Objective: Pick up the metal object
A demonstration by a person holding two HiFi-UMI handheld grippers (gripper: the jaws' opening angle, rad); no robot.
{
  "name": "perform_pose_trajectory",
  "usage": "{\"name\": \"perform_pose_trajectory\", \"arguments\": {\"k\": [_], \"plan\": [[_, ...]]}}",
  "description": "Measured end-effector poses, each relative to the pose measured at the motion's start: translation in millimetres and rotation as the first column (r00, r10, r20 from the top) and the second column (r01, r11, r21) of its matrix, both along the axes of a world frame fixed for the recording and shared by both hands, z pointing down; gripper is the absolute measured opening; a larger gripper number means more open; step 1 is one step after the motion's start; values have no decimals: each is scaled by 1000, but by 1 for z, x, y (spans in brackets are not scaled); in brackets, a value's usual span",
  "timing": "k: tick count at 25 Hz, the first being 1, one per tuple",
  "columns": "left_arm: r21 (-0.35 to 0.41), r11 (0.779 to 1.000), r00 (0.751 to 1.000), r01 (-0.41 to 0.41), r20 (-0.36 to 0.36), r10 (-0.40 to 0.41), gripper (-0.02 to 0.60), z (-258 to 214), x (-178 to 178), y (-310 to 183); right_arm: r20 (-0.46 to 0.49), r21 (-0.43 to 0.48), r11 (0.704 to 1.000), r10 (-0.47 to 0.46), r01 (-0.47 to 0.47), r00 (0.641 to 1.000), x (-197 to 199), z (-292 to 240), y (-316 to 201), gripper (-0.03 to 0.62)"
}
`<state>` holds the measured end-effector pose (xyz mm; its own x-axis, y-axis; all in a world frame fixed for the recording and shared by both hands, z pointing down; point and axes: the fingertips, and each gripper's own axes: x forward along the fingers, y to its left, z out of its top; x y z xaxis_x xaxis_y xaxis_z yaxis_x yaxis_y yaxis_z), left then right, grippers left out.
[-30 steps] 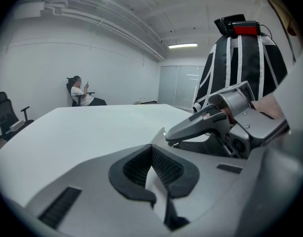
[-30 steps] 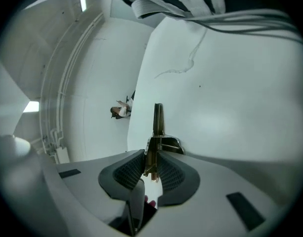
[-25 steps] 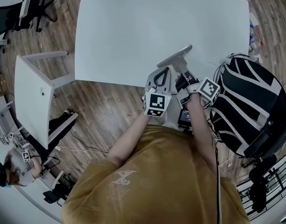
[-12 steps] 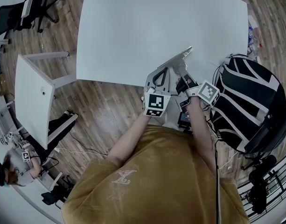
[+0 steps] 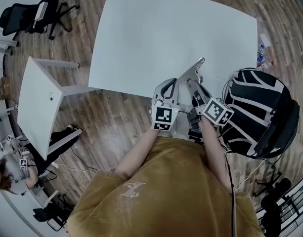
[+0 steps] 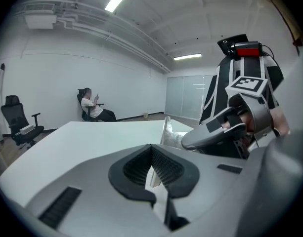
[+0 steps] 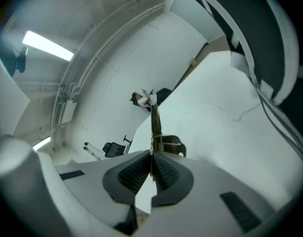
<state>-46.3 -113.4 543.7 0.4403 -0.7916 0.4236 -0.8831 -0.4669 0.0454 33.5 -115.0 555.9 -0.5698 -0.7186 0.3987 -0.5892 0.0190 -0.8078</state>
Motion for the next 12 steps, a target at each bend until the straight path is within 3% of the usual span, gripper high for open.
{"name": "perform_pose_trajectory", "arguments": {"k": [7, 12], "plan": [[67, 997, 999, 39, -14, -38, 6, -37, -7, -12, -163, 208, 977, -21, 55, 986, 4, -56, -15, 8], [115, 992, 998, 47, -50, -42, 6, -66, -1, -17, -346, 316, 940, -14, 130, 938, 8, -81, -17, 8]]}}
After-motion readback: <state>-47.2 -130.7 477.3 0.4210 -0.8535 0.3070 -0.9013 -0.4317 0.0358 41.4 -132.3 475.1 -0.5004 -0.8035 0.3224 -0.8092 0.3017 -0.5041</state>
